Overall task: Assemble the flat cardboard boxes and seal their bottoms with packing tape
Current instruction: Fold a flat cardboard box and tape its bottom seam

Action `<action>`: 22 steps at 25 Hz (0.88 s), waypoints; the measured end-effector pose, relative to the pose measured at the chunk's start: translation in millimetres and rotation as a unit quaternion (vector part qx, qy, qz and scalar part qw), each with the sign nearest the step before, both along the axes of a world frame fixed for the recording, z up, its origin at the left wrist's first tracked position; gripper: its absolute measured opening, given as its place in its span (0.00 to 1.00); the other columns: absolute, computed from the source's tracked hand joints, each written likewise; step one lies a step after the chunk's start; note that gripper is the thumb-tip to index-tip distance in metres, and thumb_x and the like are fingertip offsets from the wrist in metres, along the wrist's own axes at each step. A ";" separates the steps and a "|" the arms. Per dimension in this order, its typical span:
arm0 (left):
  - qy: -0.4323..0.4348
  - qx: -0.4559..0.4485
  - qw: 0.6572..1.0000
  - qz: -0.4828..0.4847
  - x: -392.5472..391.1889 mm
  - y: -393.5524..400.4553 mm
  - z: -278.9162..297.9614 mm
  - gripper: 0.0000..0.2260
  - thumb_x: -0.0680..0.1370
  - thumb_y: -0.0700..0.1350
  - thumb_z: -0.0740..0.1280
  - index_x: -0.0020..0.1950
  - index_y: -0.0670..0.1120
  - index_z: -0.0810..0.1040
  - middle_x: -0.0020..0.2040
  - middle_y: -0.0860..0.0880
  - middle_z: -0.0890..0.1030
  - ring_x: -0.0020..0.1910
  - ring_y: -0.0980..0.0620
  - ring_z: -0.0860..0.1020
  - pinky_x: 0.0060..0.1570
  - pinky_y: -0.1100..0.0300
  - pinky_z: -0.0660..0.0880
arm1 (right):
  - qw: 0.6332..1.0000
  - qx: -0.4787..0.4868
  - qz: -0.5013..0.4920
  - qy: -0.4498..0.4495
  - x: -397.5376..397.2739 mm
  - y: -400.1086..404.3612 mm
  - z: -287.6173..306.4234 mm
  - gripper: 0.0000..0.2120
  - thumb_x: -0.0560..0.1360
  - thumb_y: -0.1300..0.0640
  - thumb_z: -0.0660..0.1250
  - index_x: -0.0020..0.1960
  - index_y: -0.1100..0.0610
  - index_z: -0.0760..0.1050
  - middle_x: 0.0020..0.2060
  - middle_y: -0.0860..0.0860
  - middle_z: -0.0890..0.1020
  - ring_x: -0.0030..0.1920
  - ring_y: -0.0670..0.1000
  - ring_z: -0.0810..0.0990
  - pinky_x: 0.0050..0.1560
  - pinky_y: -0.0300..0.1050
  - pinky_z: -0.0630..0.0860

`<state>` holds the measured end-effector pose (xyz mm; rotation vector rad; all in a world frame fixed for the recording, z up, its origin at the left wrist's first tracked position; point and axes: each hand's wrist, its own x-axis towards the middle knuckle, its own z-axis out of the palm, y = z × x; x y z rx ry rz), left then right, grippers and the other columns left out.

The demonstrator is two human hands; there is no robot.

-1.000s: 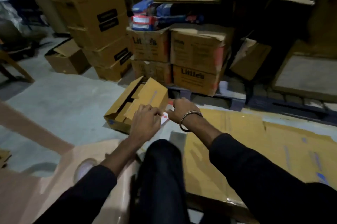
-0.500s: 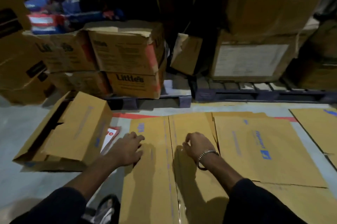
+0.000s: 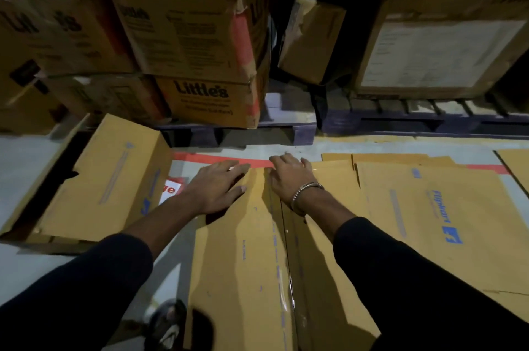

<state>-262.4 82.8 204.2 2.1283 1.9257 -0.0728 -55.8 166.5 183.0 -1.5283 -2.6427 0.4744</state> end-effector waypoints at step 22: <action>-0.349 -0.040 0.756 0.553 -9.8 27.1 -33.2 0.27 0.83 0.56 0.60 0.74 0.38 0.70 0.49 0.40 0.78 0.43 0.43 0.75 0.54 0.50 0.75 | 0.919 -0.102 -0.357 0.133 99.0 71.4 -28.1 0.36 0.76 0.29 0.62 0.60 0.63 0.76 0.44 0.58 0.76 0.45 0.60 0.77 0.33 0.47 0.64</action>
